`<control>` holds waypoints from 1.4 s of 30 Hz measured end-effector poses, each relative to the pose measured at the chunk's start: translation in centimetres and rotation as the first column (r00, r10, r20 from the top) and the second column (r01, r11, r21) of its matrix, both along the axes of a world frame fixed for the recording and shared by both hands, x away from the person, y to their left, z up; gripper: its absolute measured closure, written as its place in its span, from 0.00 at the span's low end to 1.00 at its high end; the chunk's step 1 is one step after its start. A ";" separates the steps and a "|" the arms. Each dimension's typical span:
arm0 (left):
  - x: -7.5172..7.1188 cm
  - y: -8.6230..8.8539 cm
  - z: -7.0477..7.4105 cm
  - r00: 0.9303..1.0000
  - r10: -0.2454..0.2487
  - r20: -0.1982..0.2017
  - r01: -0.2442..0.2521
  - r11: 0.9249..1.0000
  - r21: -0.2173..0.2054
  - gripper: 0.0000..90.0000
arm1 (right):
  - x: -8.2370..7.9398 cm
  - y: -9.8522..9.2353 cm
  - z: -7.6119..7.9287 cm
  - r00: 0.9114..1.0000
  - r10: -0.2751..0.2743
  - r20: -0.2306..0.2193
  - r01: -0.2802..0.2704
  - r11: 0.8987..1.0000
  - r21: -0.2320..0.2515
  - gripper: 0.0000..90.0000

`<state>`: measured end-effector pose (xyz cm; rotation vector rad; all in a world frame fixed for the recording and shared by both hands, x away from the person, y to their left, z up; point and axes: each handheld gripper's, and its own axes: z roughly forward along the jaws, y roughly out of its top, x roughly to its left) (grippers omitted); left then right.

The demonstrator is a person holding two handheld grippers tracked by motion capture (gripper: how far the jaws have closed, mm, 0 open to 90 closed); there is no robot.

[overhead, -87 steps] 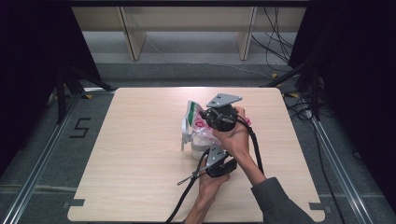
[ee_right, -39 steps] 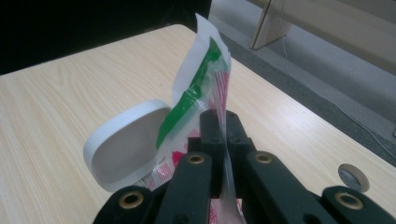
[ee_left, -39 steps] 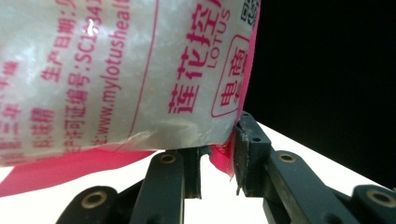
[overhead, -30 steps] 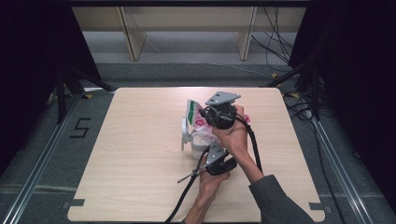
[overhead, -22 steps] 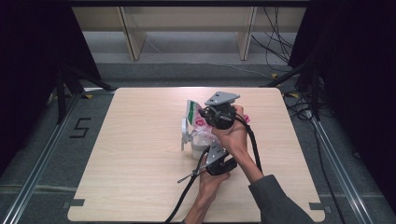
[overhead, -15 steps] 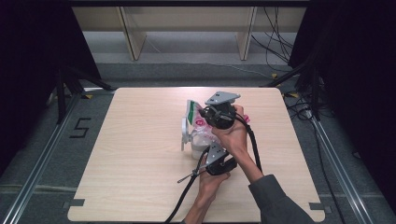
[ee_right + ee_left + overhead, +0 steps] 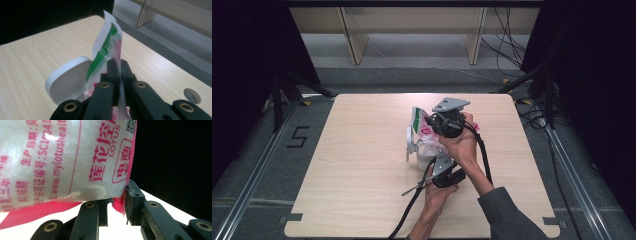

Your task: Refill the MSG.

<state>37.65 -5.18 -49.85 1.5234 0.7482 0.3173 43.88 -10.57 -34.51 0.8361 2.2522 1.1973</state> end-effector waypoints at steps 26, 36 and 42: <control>0.1 0.1 0.1 1.000 0.006 0.006 -0.006 1.000 -0.004 0.82 | -0.2 0.4 0.1 1.000 -0.004 -0.014 0.004 1.000 -0.012 1.00; 0.1 0.1 0.3 1.000 0.007 0.016 -0.007 1.000 -0.003 0.82 | 0.0 0.8 -0.2 1.000 0.011 0.007 -0.011 0.999 -0.040 1.00; 0.1 0.2 0.3 1.000 0.016 0.015 -0.016 1.000 -0.002 0.82 | -0.2 0.8 -0.1 1.000 0.000 0.001 0.000 1.000 -0.022 1.00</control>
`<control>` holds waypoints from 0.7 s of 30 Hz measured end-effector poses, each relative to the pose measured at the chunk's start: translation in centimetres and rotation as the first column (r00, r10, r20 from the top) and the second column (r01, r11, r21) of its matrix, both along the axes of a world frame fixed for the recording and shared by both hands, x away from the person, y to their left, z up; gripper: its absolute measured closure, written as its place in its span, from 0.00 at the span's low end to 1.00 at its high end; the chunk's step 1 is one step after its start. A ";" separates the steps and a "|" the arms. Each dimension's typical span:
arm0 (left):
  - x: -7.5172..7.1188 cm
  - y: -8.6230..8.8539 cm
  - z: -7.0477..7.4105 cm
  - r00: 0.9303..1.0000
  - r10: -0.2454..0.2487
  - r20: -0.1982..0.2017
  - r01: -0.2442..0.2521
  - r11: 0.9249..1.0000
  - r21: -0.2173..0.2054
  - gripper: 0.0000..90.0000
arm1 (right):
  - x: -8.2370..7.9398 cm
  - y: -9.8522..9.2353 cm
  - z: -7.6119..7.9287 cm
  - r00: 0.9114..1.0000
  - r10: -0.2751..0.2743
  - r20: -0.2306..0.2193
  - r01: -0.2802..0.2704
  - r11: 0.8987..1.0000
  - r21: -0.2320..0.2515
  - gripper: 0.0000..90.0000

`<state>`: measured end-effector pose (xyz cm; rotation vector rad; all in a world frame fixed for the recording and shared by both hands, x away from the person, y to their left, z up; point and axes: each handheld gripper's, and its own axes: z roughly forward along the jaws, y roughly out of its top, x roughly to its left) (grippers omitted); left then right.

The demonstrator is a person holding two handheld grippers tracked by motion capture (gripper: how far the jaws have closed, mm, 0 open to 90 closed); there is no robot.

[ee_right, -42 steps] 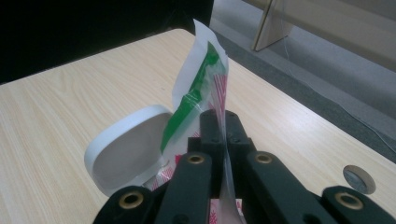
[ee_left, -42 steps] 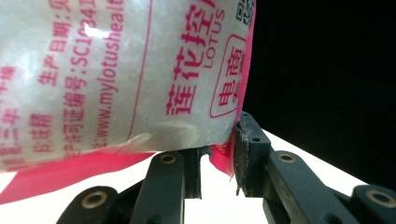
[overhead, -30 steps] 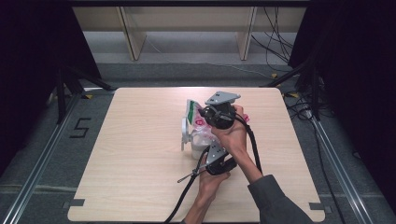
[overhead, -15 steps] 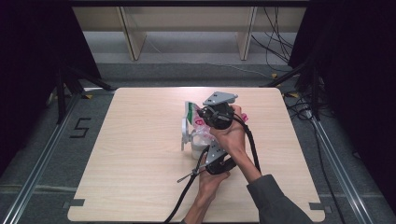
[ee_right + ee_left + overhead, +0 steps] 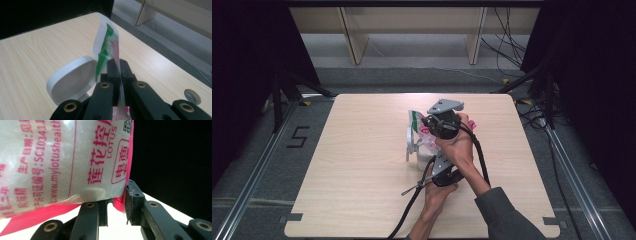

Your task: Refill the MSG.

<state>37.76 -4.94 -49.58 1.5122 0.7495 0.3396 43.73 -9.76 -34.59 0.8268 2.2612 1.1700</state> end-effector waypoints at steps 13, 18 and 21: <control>-0.1 -0.3 -0.1 1.000 -0.008 0.012 0.008 1.000 0.001 0.82 | 0.0 0.0 0.0 1.000 0.010 0.011 -0.010 1.000 -0.026 1.00; -0.1 -0.2 0.0 1.000 -0.004 0.013 0.004 1.000 -0.001 0.83 | -0.1 0.0 0.2 1.000 0.000 -0.005 0.000 1.000 -0.007 1.00; 0.0 -0.2 0.0 1.000 0.001 0.024 -0.001 1.000 -0.004 0.83 | -0.1 0.0 0.4 1.000 -0.005 0.013 0.005 1.000 -0.001 1.00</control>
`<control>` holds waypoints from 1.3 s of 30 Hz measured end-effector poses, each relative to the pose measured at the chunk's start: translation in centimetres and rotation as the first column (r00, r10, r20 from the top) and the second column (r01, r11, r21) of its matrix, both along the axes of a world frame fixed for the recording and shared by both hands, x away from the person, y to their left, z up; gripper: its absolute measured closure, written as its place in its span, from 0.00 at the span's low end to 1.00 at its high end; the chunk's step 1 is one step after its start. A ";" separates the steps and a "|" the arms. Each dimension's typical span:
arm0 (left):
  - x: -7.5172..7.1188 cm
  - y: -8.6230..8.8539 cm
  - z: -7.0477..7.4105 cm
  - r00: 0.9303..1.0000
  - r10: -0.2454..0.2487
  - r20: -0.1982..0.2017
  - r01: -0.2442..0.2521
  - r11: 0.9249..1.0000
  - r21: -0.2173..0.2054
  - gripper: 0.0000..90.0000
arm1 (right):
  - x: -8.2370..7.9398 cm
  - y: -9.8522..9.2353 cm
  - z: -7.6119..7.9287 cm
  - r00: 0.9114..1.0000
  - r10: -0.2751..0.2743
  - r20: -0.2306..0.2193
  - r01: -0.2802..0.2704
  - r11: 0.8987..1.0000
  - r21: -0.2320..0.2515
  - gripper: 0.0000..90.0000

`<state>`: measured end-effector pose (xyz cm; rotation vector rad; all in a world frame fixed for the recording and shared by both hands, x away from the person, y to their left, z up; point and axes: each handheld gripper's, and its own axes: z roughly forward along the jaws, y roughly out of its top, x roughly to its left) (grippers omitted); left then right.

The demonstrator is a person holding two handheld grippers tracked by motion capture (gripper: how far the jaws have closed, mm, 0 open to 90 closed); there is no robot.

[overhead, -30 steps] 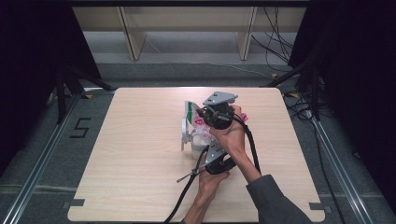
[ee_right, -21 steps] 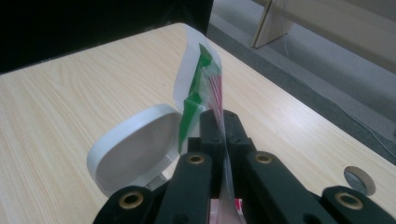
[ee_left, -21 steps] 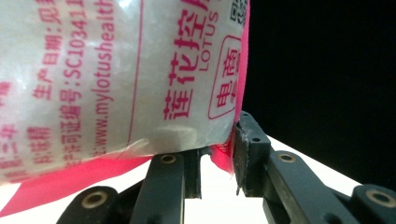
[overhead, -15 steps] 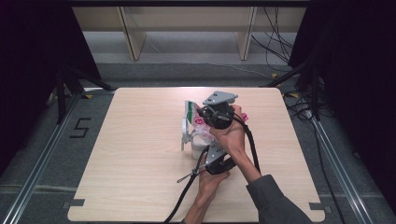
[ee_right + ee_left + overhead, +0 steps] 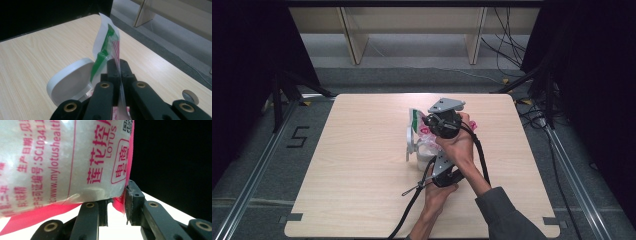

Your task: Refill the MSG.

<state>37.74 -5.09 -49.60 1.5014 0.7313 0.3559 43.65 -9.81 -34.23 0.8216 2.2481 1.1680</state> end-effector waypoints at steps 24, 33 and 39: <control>0.0 0.1 0.0 1.000 -0.004 -0.002 0.004 1.000 -0.008 0.82 | 0.2 0.6 -0.4 1.000 0.017 -0.011 -0.017 0.999 -0.034 1.00; -0.2 -0.8 0.0 1.000 -0.001 -0.019 -0.001 0.991 -0.133 0.82 | 0.2 0.6 -0.6 1.000 0.025 0.000 -0.025 0.998 -0.050 1.00; 0.1 0.1 -0.1 1.000 -0.007 0.002 0.007 1.000 -0.013 0.83 | 0.1 0.6 -0.4 1.000 0.015 -0.013 -0.015 0.999 -0.030 1.00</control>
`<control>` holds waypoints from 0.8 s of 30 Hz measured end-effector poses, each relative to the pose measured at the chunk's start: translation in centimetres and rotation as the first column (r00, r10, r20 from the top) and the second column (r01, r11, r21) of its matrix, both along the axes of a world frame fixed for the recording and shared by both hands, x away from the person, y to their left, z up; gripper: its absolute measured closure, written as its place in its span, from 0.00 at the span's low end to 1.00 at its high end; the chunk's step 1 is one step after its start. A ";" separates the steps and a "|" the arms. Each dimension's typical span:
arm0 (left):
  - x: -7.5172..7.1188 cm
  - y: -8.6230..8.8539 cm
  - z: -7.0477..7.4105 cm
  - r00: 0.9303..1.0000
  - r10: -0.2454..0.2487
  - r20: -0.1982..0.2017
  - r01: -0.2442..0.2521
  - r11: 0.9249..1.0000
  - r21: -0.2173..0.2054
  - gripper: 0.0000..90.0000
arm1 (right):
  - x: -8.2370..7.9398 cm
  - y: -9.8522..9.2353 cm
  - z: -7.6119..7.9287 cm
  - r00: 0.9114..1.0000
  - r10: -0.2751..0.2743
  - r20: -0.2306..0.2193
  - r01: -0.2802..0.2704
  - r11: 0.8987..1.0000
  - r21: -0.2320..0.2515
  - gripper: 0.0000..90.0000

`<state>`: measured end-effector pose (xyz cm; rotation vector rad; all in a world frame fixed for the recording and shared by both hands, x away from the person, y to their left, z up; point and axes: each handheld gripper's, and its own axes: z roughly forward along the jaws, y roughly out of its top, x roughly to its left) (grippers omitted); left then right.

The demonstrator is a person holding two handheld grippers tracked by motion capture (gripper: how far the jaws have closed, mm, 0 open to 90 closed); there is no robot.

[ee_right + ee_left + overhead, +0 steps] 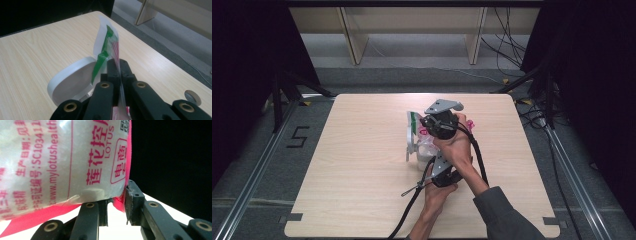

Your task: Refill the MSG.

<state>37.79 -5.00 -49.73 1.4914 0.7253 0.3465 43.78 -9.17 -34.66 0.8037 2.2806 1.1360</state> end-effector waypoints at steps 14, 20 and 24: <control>-0.1 0.0 0.1 1.000 0.004 -0.011 -0.004 1.000 0.012 0.83 | 0.0 -0.2 0.0 1.000 -0.004 0.012 0.004 1.000 0.006 1.00; 0.0 0.0 0.1 1.000 -0.006 -0.001 0.006 1.000 0.001 0.83 | -0.1 -0.1 0.1 1.000 0.004 0.009 -0.004 1.000 0.008 1.00; -0.1 0.1 0.1 1.000 0.005 -0.010 -0.004 1.000 0.012 0.83 | -0.1 -0.1 0.0 1.000 0.001 0.009 -0.001 1.000 0.014 1.00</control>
